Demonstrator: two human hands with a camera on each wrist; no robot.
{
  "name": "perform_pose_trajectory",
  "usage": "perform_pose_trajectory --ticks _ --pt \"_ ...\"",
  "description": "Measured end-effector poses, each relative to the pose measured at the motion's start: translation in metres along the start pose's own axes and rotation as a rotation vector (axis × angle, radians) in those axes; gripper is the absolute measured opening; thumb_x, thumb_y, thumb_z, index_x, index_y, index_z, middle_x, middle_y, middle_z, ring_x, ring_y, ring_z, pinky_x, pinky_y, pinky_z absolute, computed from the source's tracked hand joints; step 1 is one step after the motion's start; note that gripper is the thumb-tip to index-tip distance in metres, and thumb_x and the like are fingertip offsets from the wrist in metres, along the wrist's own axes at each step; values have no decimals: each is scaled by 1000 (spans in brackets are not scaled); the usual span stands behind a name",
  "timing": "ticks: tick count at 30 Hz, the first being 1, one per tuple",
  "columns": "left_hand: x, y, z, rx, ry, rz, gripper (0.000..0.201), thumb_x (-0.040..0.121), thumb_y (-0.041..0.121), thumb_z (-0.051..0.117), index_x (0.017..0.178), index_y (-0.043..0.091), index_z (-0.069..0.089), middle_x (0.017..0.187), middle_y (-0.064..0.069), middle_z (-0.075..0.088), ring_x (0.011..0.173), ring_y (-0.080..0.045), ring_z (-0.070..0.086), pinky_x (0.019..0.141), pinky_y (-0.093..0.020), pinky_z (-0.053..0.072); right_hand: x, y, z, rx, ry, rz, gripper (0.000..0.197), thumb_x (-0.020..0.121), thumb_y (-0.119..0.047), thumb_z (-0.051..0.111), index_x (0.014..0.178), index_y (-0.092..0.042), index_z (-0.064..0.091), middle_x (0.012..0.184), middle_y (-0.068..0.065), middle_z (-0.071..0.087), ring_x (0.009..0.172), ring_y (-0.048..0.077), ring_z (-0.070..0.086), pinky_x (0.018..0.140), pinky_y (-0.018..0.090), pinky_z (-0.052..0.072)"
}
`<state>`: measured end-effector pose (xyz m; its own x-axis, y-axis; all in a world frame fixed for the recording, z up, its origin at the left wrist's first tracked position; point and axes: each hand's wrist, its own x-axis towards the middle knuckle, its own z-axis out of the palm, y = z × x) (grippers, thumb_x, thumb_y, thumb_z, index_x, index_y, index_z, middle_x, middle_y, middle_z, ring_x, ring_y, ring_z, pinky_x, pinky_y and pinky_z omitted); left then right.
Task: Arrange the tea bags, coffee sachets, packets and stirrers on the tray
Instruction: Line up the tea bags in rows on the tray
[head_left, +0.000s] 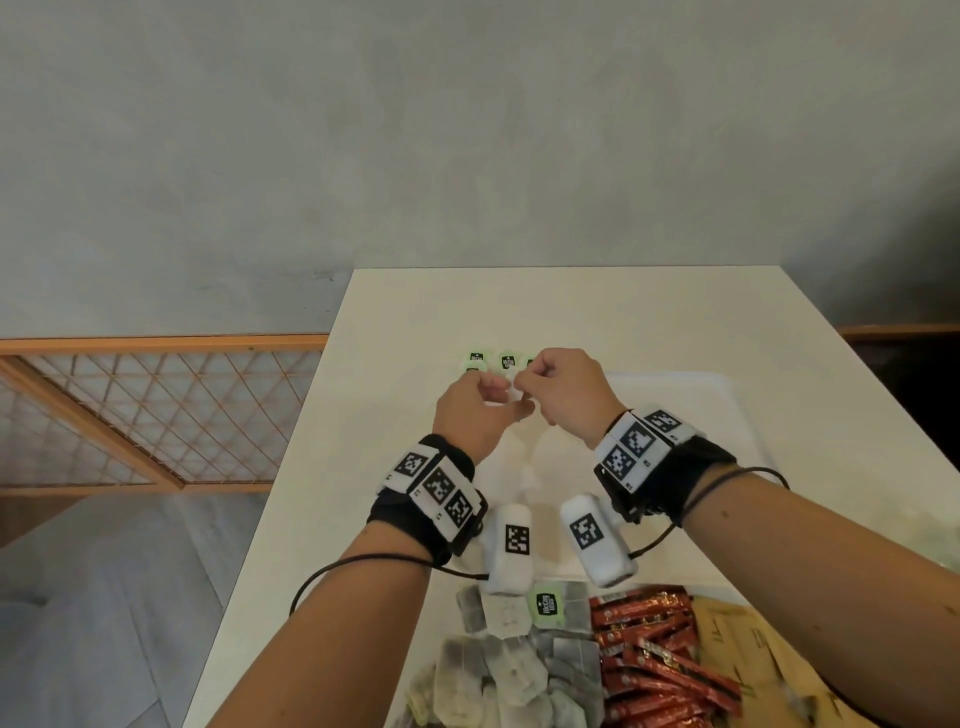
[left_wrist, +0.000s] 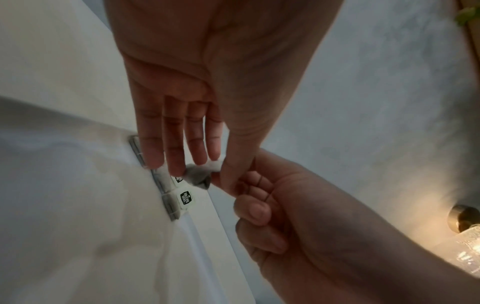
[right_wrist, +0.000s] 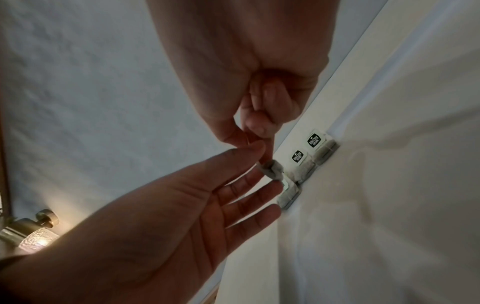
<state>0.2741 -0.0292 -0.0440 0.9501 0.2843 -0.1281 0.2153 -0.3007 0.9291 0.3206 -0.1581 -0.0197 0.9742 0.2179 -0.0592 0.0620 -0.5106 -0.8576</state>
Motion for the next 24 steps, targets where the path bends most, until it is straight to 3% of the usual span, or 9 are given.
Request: perform_pose_trajectory --ticks 3,6,10,14,17,19,22,24 --pt "2 -1 0 -65 30 -35 9 85 16 67 84 18 58 91 -5 71 89 -25 68 81 -44 57 -5 -2 -2 48 -107 -1 16 85 -20 61 78 -8 71 67 9 71 40 17 50 43 19 37" --pt "8 -7 1 -131 19 -101 16 94 11 58 79 16 57 92 -13 68 91 -32 70 72 -39 58 -7 4 -5 142 -47 -10 13 88 -15 62 87 -10 73 77 5 73 39 18 47 41 18 37" --pt "11 -17 6 -34 -35 -47 20 91 17 64 73 23 60 80 -1 67 91 -33 69 82 -45 54 -3 25 -2 114 0 17 13 87 -20 70 98 -13 72 87 3 68 42 13 50 42 15 39" --pt "18 -24 4 87 -73 -7 3 88 20 69 88 21 67 91 -2 72 85 -19 68 79 -32 51 4 39 3 62 -78 67 8 87 -19 70 86 -11 73 73 11 67 43 10 52 42 14 37" --pt "36 -29 -10 246 37 -2 15 85 25 72 100 22 69 101 3 70 94 -14 64 87 -27 48 14 44 5 0 -116 120 11 87 -19 70 82 -9 72 57 6 62 40 9 51 42 18 40" --pt "50 -28 -20 290 95 -25 27 83 30 75 106 20 65 106 2 63 95 -15 59 84 -28 46 24 44 6 -19 -108 149 12 87 -18 70 82 -8 72 58 7 63 44 16 55 45 24 47" --pt "66 -29 -27 354 71 -105 49 75 37 82 114 20 59 112 -1 53 95 -18 54 83 -31 47 40 40 10 2 -99 168 7 89 -12 68 87 -6 72 64 10 66 47 21 59 53 30 56" --pt "73 -29 -29 358 24 -125 53 73 37 84 115 20 58 110 1 54 94 -17 54 80 -30 46 48 36 14 -2 -88 159 8 90 -10 66 91 -5 71 65 9 67 50 22 62 58 35 60"
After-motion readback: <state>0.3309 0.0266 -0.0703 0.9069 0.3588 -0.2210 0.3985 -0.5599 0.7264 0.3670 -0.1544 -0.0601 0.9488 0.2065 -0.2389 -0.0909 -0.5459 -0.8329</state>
